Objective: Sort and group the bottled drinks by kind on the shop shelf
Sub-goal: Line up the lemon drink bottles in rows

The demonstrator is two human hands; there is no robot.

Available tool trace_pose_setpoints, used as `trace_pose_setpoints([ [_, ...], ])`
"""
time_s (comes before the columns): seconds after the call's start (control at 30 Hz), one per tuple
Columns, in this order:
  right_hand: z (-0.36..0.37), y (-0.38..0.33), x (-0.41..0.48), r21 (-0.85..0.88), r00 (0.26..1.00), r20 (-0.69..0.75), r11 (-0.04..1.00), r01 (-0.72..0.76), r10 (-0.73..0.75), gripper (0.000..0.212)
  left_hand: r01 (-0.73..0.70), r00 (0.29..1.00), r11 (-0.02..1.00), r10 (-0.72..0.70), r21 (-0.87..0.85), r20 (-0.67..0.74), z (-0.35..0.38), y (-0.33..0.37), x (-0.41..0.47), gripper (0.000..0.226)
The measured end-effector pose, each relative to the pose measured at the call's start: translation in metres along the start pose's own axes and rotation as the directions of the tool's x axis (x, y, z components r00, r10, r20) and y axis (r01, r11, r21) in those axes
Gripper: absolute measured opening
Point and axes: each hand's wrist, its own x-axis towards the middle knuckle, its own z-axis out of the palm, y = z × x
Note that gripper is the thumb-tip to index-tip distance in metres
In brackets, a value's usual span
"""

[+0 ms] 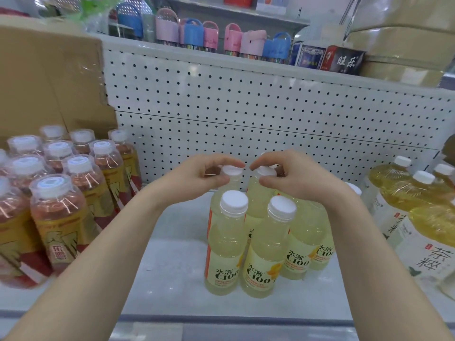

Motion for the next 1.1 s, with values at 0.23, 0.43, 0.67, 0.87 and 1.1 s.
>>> trace_pose_setpoints([
  [0.23, 0.000, 0.003, 0.003, 0.029, 1.000, 0.000, 1.000, -0.010, 0.010, 0.025, 0.015, 0.998, 1.000, -0.016, -0.015, -0.067, 0.008, -0.002, 0.001, 0.029],
  [0.43, -0.005, 0.003, 0.000, 0.074, 0.999, 0.039, 0.997, -0.035, 0.032, 0.028, 0.023, 1.000, 0.999, -0.024, -0.022, -0.021, 0.004, -0.003, 0.002, 0.029],
  [0.67, -0.054, 0.023, 0.001, 0.164, 0.945, -0.293, 0.981, -0.103, 0.149, 0.027, 0.061, 0.998, 0.997, -0.063, -0.056, -0.029, -0.001, 0.006, 0.012, 0.023],
  [0.87, -0.046, 0.052, 0.011, -0.120, 0.952, -0.034, 0.945, -0.305, 0.303, 0.038, 0.080, 0.995, 0.980, -0.090, 0.182, 0.050, -0.005, 0.027, 0.078, 0.025],
  [1.1, -0.045, 0.053, 0.019, -0.114, 0.955, -0.062, 0.949, -0.294, 0.289, 0.032, 0.016, 0.937, 0.915, -0.155, 0.404, 0.313, 0.018, 0.029, 0.128, 0.036],
])
